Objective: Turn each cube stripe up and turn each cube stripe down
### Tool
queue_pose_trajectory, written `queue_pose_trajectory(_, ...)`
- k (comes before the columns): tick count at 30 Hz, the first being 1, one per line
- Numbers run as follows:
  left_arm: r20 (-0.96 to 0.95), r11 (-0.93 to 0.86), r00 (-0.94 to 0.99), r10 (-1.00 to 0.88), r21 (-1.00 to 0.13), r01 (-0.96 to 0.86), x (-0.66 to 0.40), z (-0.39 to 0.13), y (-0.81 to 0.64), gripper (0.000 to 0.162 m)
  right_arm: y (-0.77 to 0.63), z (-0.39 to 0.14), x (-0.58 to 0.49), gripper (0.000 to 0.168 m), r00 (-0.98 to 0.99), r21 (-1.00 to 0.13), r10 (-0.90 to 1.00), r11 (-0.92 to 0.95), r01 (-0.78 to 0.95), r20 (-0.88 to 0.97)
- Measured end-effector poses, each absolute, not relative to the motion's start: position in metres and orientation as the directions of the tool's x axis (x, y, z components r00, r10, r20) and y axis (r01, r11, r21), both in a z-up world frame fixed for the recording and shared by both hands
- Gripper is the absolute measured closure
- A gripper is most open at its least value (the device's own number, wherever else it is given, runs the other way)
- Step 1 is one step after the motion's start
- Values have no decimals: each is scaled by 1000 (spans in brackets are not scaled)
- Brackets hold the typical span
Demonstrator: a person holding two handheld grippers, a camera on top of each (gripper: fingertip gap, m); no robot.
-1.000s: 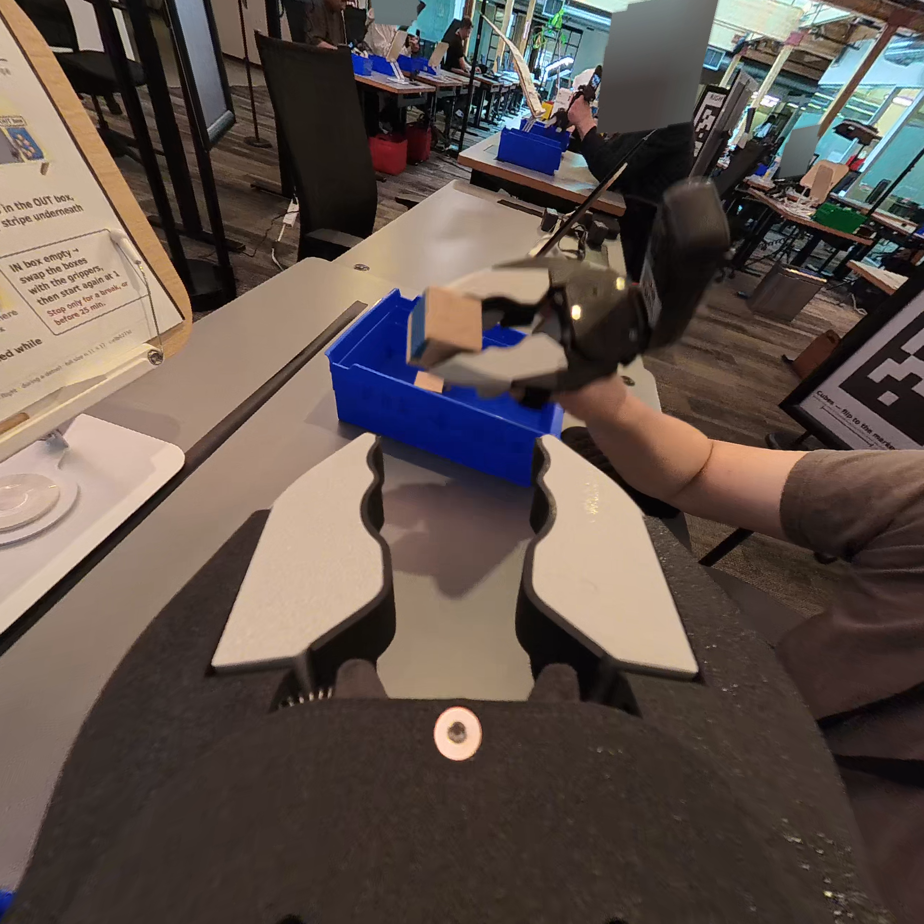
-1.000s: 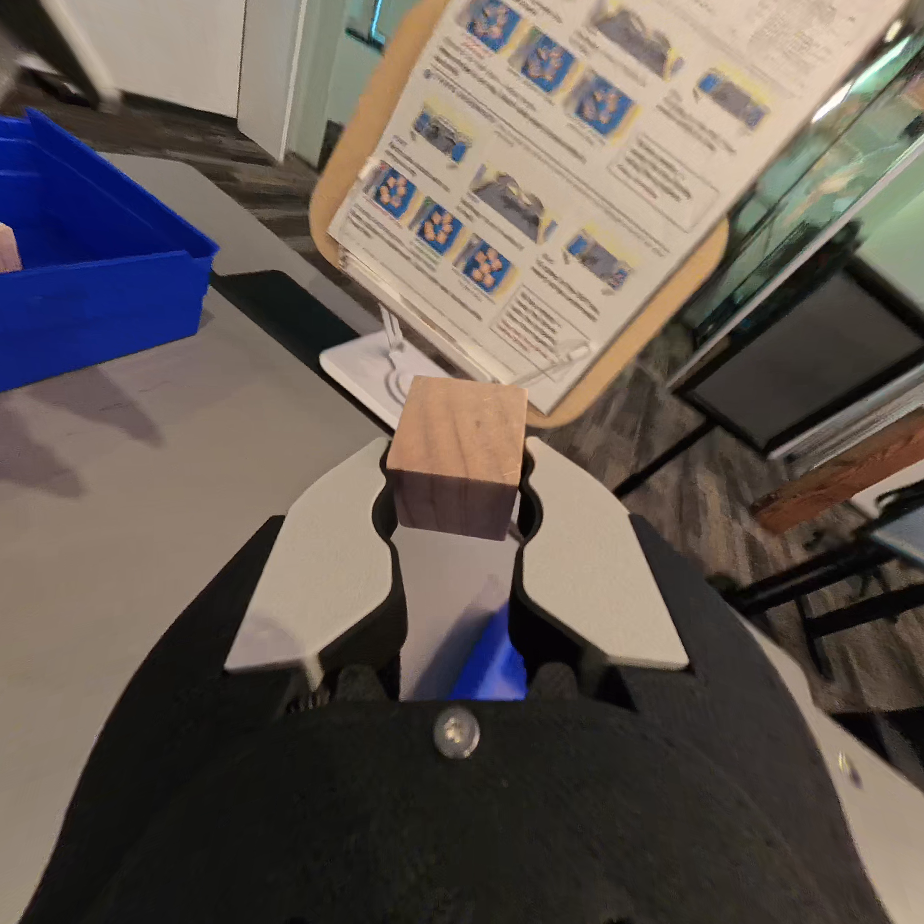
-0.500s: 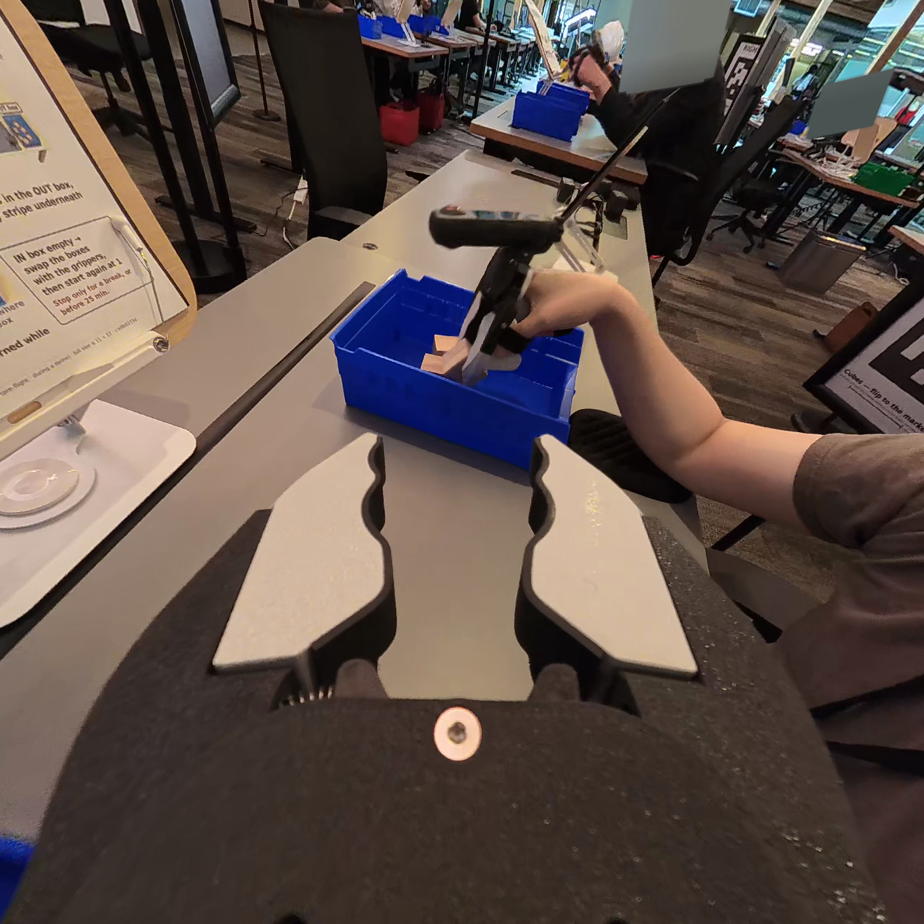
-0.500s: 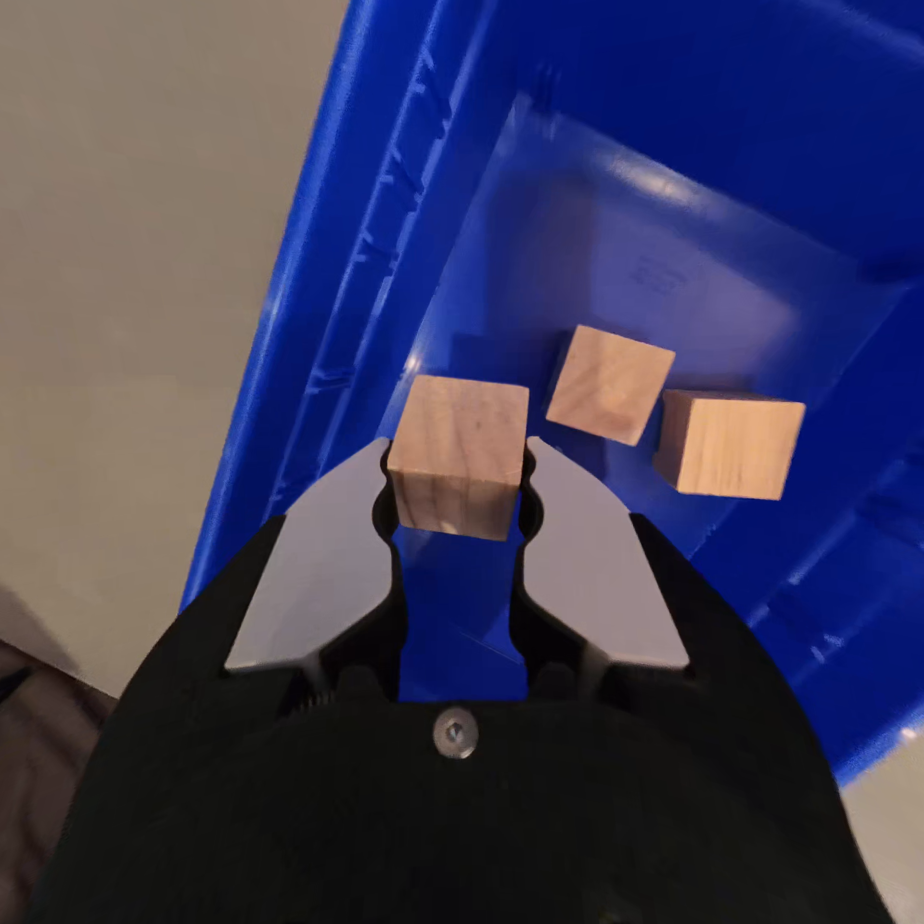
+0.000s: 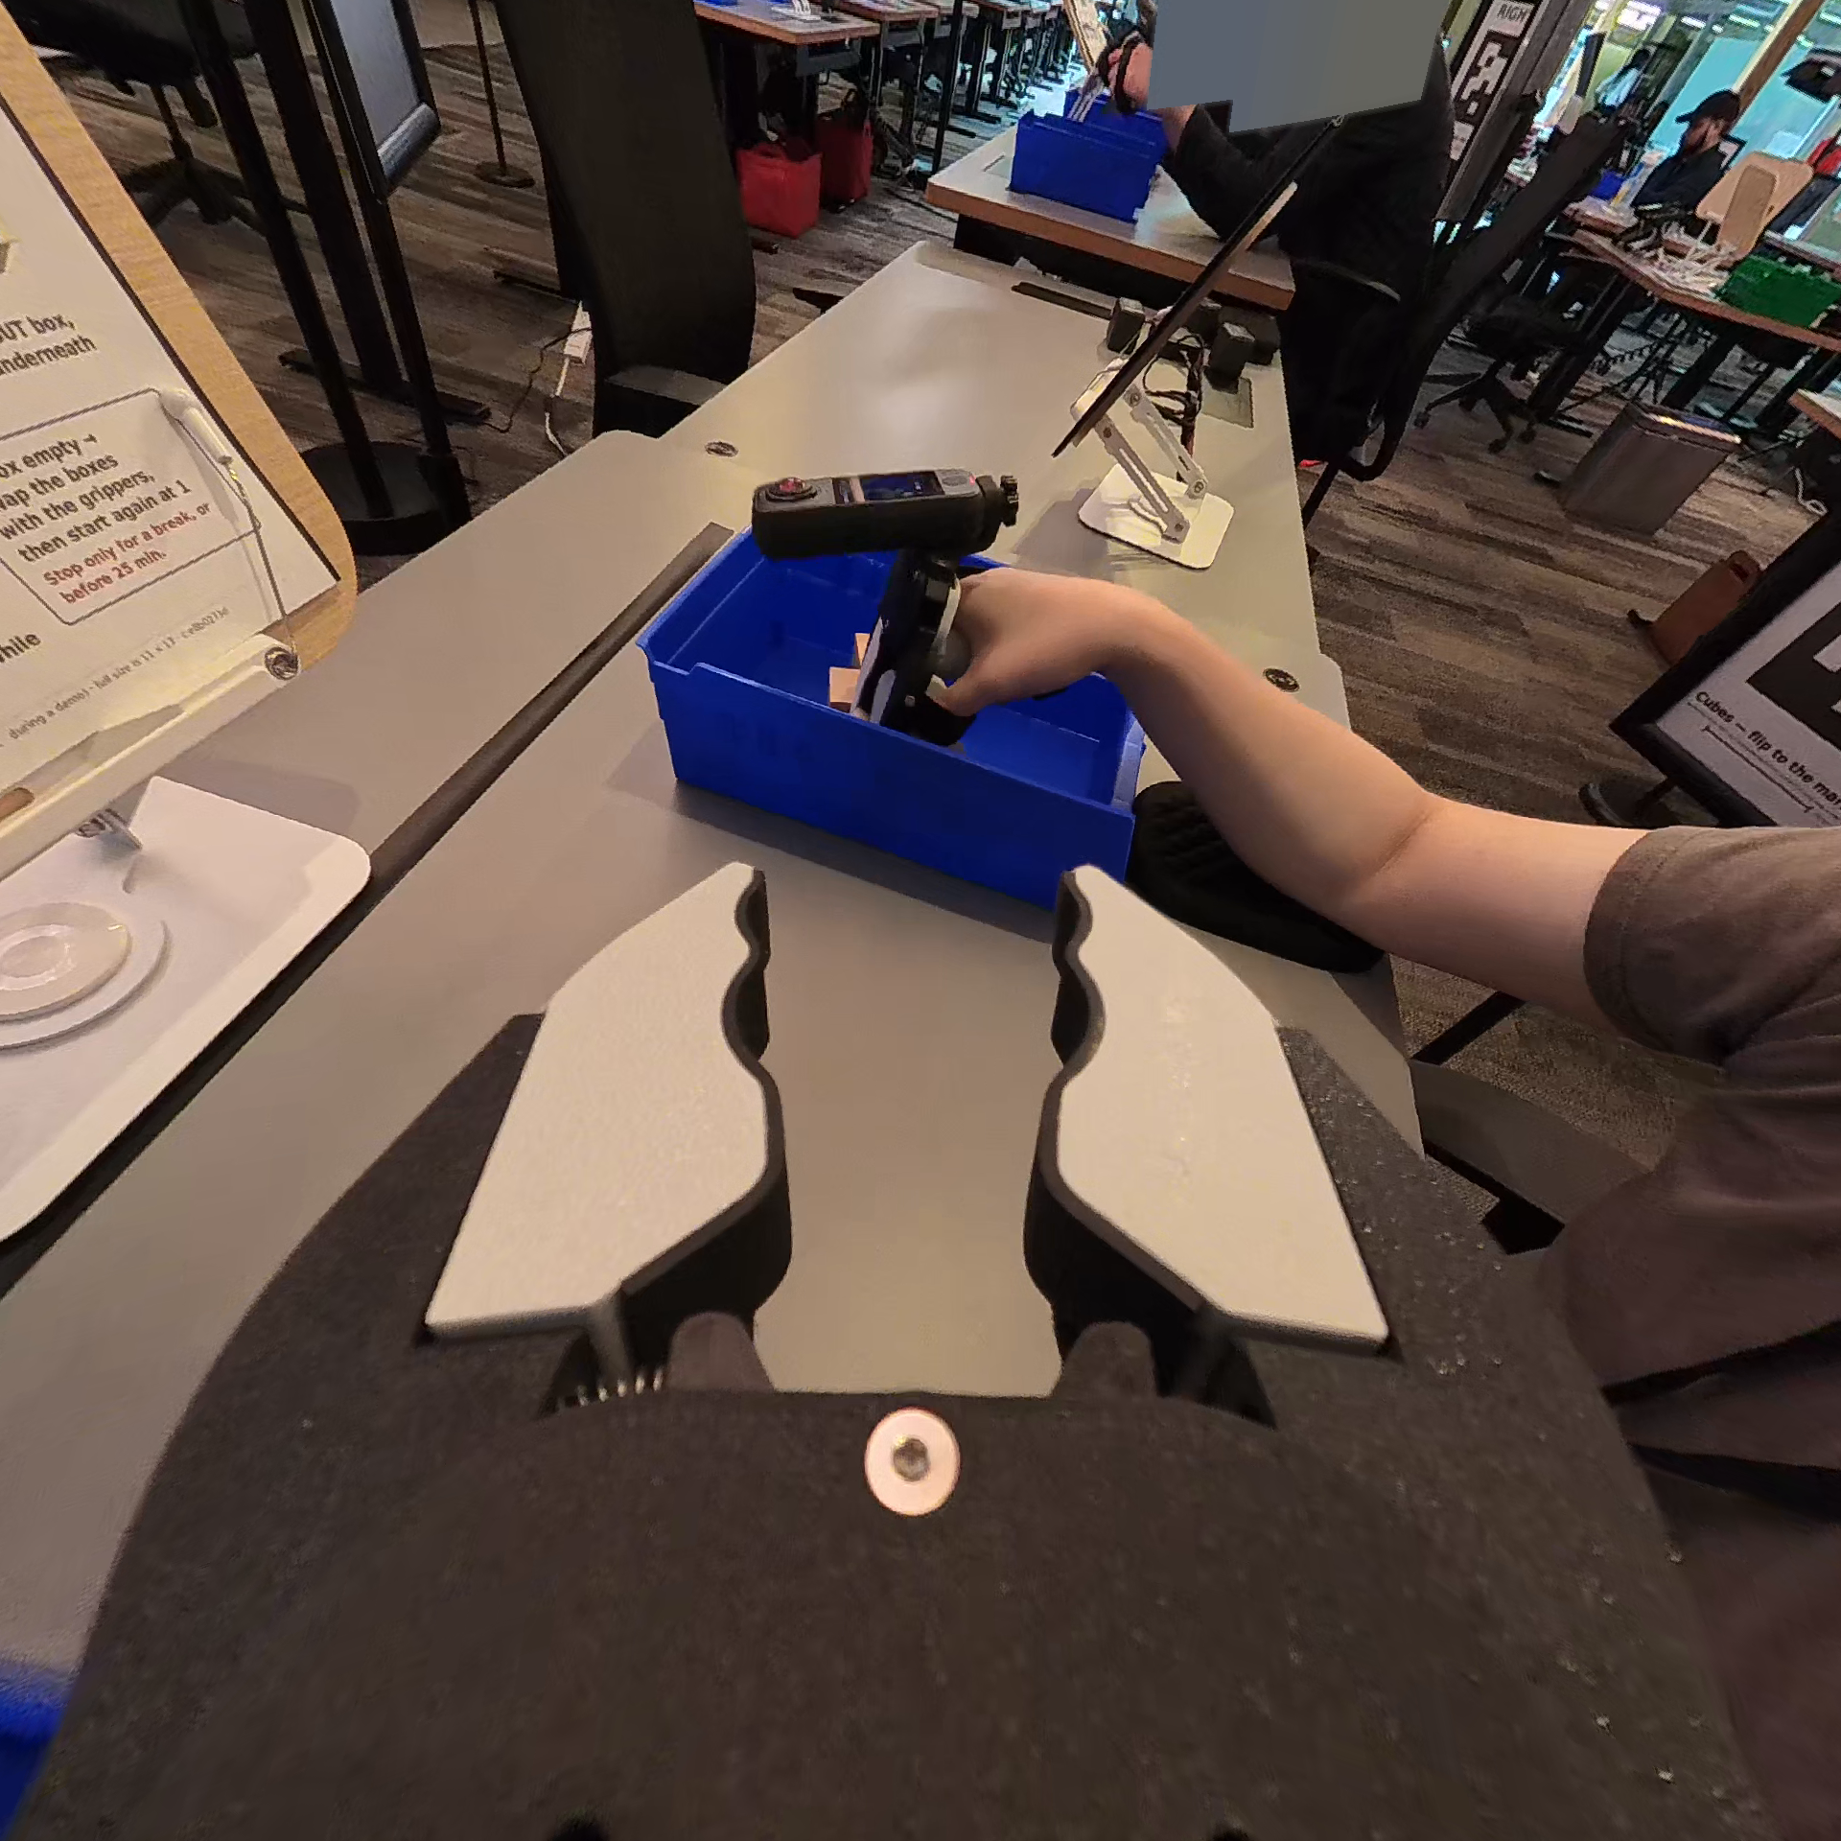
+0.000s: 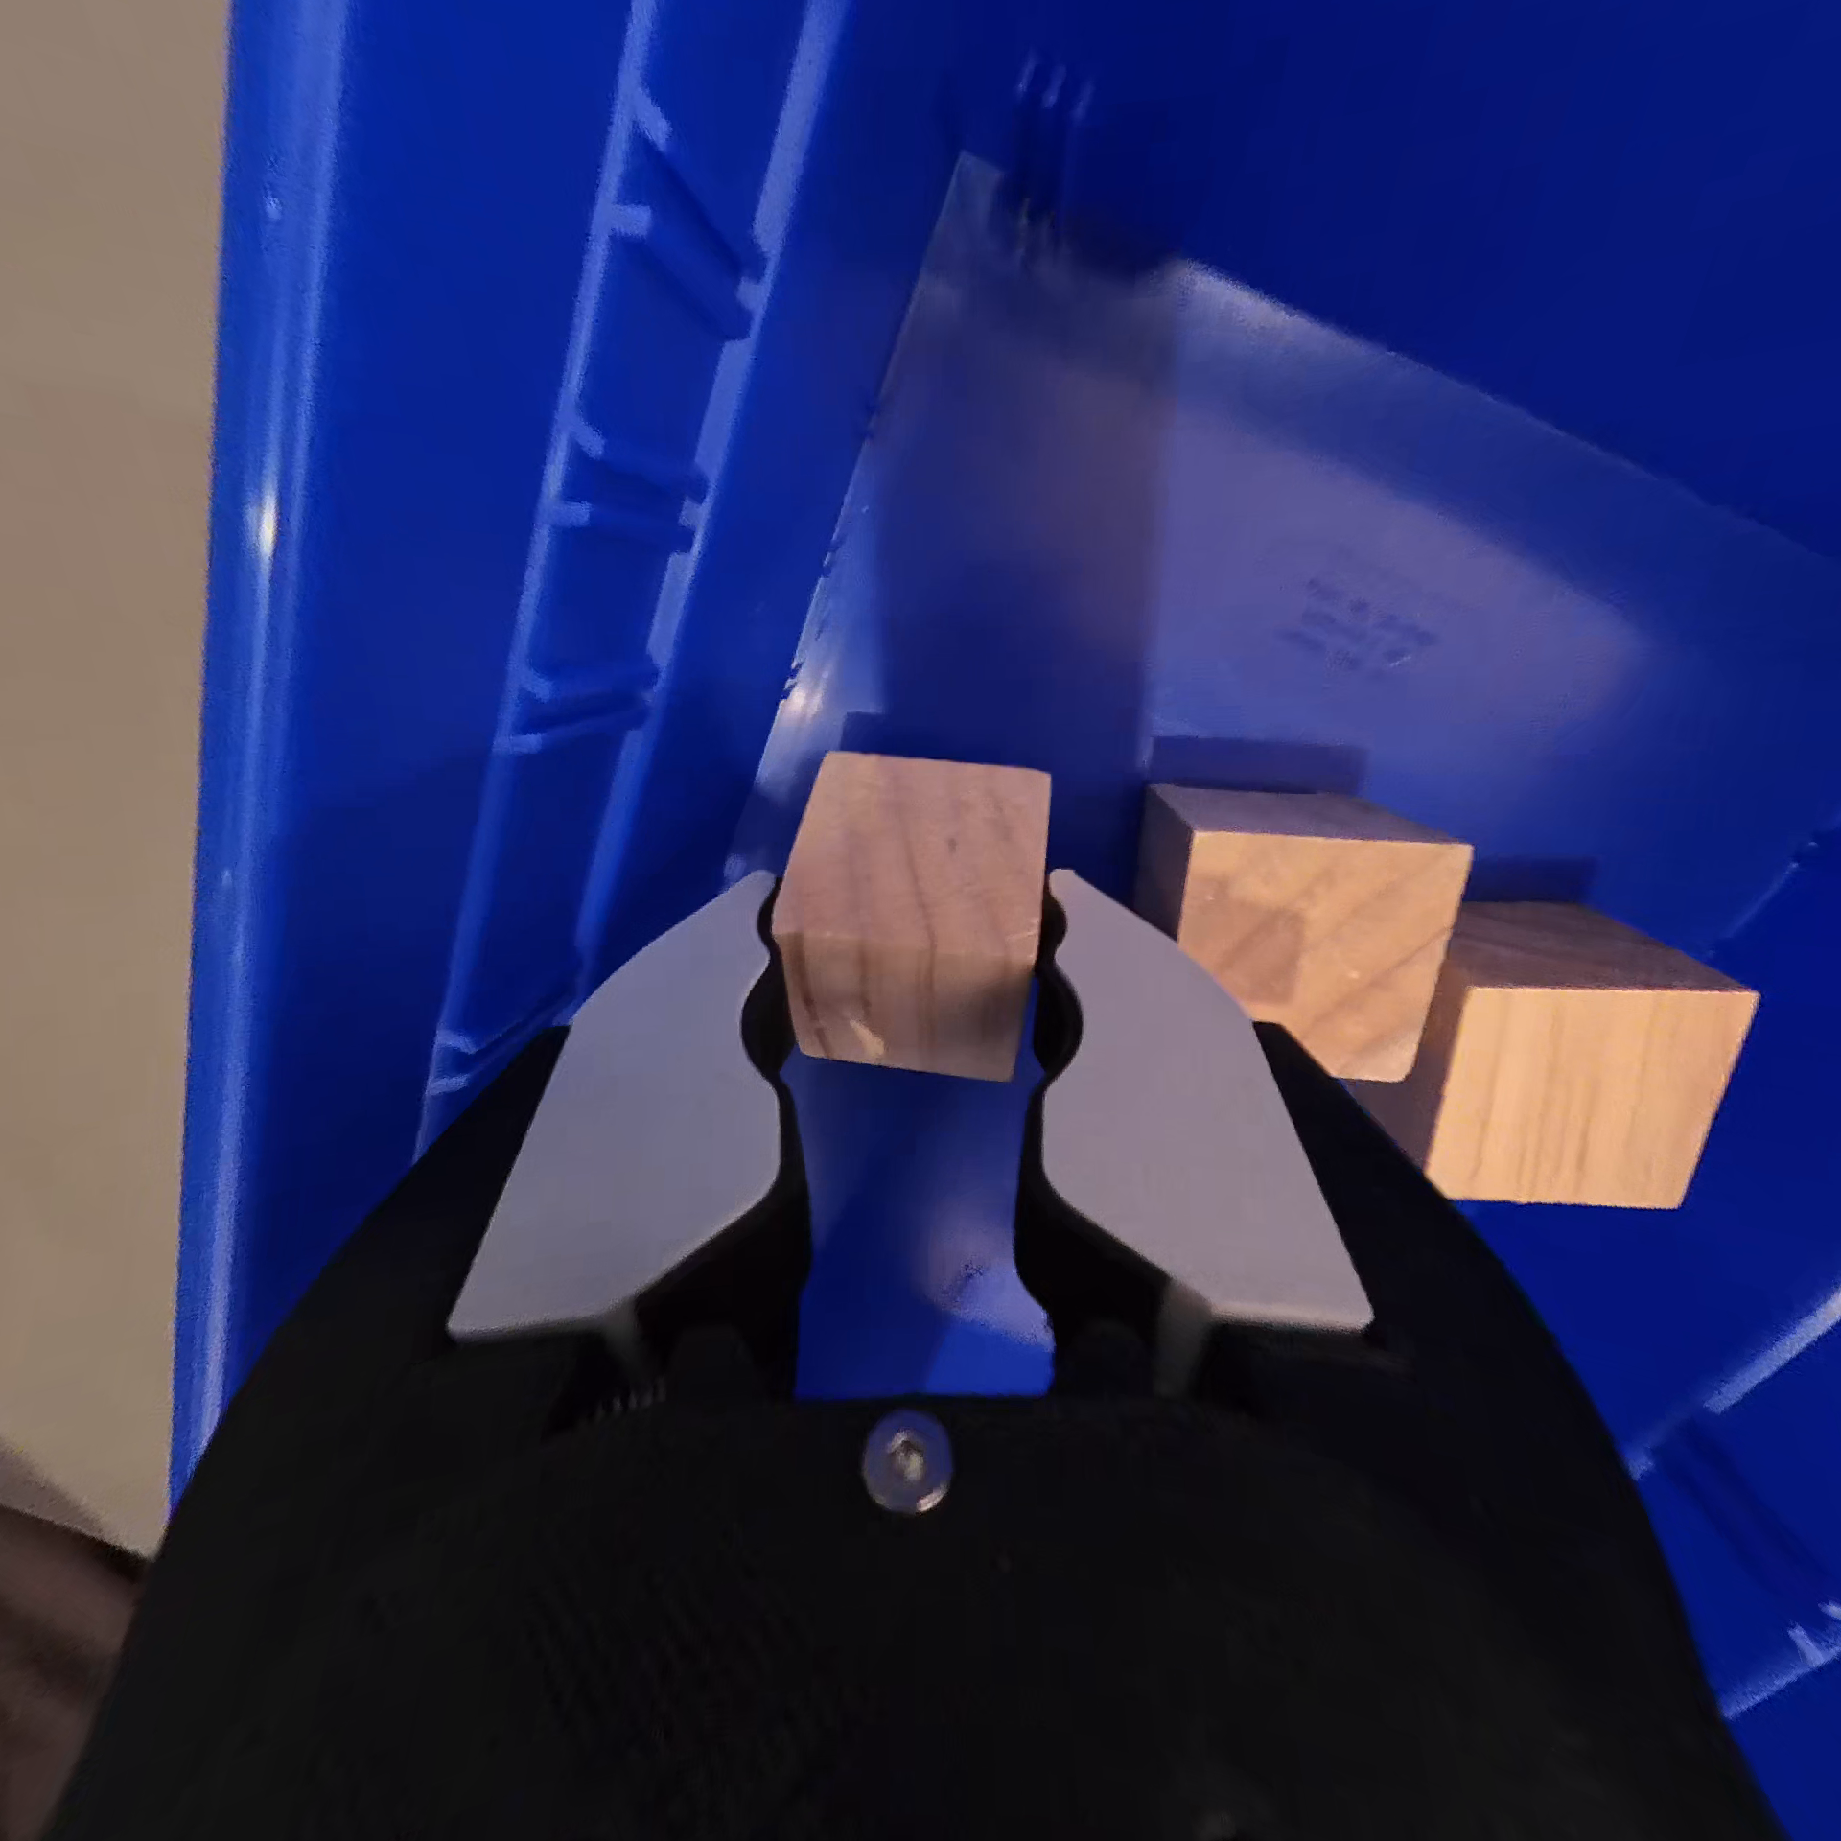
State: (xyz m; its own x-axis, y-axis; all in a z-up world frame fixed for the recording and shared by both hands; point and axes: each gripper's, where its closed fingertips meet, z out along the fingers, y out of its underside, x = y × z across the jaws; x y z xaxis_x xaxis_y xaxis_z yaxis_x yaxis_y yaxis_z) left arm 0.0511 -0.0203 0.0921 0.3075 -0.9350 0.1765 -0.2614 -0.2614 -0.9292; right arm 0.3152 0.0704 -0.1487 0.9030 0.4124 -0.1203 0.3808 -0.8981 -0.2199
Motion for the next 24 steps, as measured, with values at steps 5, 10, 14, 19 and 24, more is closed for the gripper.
queue_pose_trajectory(5, 178, -266, 301, -937, -921, -284, 55, 87, -22, 107, 78, -148, 315, 120, 904, -253, 407, -896, 366, -132)
queue_pose_trajectory(10, 180, -268, 294, -939, -918, -293, 57, 86, -25, 107, 85, -120, 311, 119, 881, -364, 448, -854, 372, -151)
queue_pose_trajectory(14, 179, -267, 296, -938, -919, -290, 55, 87, -25, 107, 78, -87, 316, 129, 779, -463, 625, -705, 538, -47)
queue_pose_trajectory(19, 193, -279, 303, -933, -920, -275, 51, 90, -22, 107, 72, -98, 319, 151, 436, -435, 862, -299, 849, 258)
queue_pose_trajectory(24, 202, -286, 302, -932, -920, -267, 47, 92, -23, 107, 60, -107, 306, 154, 335, -446, 915, -208, 871, 227)
